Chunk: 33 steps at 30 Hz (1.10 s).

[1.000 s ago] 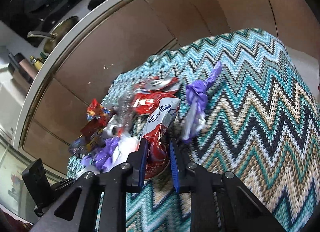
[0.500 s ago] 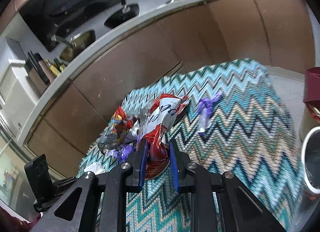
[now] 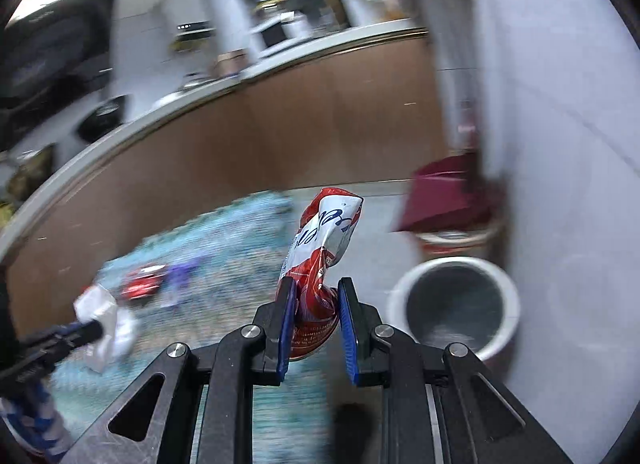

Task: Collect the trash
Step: 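Carry can and tissue to the bin and open both grippers over it, then move both open grippers back over the table trash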

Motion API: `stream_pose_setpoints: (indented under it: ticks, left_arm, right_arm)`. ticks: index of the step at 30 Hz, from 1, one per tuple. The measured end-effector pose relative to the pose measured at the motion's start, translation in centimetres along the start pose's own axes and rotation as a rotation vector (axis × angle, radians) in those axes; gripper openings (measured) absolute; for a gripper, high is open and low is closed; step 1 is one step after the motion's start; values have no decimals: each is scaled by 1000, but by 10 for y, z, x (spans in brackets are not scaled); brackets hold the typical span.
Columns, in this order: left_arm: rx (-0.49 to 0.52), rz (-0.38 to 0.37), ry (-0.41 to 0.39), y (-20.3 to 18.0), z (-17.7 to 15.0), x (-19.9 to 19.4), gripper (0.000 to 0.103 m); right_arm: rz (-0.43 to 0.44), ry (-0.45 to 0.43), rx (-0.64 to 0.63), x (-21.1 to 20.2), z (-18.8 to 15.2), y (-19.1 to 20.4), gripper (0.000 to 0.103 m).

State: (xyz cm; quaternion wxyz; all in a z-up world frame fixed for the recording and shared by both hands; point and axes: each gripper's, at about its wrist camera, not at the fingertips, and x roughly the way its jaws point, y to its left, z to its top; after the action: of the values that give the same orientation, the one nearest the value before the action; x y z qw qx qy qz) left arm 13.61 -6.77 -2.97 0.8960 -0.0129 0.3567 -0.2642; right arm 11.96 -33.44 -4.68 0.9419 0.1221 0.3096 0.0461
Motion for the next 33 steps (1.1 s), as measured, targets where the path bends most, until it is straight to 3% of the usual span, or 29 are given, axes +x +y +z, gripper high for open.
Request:
stream_pose_setpoints:
  ticks: [3, 7, 13, 18, 21, 25, 33]
  left_arm:
    - [19, -69, 47, -27, 26, 56, 9]
    - [59, -104, 105, -66, 55, 132, 9]
    - [68, -99, 187, -98, 83, 231, 10]
    - [56, -86, 255, -106, 87, 291, 11]
    - [34, -100, 287, -107, 86, 316, 14]
    - [6, -113, 292, -104, 87, 328, 45]
    - [-16, -145, 254, -98, 91, 304, 48]
  right_arm:
    - [-96, 0, 39, 17, -1, -34, 20]
    - [-195, 22, 68, 48, -2, -74, 20]
    - [-264, 67, 65, 94, 0, -109, 20]
    - [-276, 105, 57, 124, -2, -131, 21]
    - [-274, 115, 54, 133, -5, -143, 22]
    - [-301, 152, 66, 149, -12, -158, 30]
    - [-320, 116, 58, 121, -13, -146, 36]
